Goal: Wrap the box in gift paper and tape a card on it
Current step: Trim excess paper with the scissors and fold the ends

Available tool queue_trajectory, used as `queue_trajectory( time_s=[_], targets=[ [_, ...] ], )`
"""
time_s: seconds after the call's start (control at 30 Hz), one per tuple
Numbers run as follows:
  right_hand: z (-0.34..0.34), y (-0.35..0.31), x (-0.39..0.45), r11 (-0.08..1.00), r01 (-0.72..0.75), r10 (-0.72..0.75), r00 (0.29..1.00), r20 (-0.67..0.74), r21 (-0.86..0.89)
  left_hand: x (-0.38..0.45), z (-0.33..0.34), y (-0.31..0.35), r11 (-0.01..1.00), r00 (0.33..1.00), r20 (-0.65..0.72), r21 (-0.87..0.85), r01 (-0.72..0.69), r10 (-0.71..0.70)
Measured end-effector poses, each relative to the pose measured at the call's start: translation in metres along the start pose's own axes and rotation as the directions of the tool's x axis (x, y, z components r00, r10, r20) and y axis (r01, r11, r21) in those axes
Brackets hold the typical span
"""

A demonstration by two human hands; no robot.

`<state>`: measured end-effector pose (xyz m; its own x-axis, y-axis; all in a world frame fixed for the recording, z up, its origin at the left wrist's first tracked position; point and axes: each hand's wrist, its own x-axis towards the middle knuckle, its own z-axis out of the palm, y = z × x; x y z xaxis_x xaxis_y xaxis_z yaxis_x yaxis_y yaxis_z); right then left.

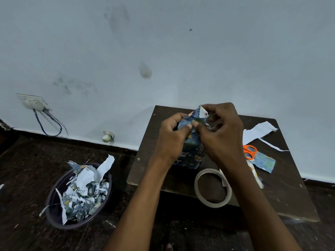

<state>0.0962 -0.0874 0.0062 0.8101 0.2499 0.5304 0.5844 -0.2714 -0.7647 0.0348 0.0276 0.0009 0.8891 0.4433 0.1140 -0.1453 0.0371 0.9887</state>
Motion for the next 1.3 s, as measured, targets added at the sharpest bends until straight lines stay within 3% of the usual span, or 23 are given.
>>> queue_trajectory(
  time_s=[0.23, 0.43, 0.67, 0.8, 0.93, 1.03, 1.3],
  targets=[
    [-0.001, 0.008, 0.006, 1.0, 0.014, -0.014, 1.0, 0.022, 0.028, 0.0, -0.002, -0.002, 0.998, 0.997, 0.069, 0.055, -0.04, 0.036],
    [0.002, 0.014, 0.004, 0.998, 0.039, -0.041, 0.999, 0.035, 0.056, 0.002, 0.001, -0.004, 0.995, 0.998, 0.019, 0.079, -0.055, 0.053],
    [-0.013, 0.017, 0.012, 0.998, 0.026, -0.037, 0.981, 0.19, 0.059, 0.004, -0.003, -0.005, 0.996, 0.997, -0.064, 0.076, -0.039, 0.043],
    [-0.008, 0.019, 0.01, 0.992, 0.12, -0.123, 0.989, 0.076, 0.047, 0.004, -0.005, -0.005, 0.999, 1.0, -0.019, 0.05, -0.017, 0.018],
    [-0.003, 0.023, 0.005, 0.988, 0.149, -0.147, 0.988, -0.051, 0.032, 0.001, -0.003, -0.002, 0.984, 0.998, 0.052, -0.177, 0.034, -0.025],
    [-0.001, 0.018, 0.003, 0.984, 0.178, -0.179, 0.982, -0.063, -0.009, 0.001, 0.002, -0.003, 0.985, 0.998, -0.051, -0.165, -0.041, 0.033],
    [-0.005, 0.01, -0.002, 0.973, 0.231, -0.23, 0.969, 0.092, -0.008, 0.005, 0.006, -0.009, 0.957, 0.954, -0.245, -0.186, -0.222, 0.173]
  ],
)
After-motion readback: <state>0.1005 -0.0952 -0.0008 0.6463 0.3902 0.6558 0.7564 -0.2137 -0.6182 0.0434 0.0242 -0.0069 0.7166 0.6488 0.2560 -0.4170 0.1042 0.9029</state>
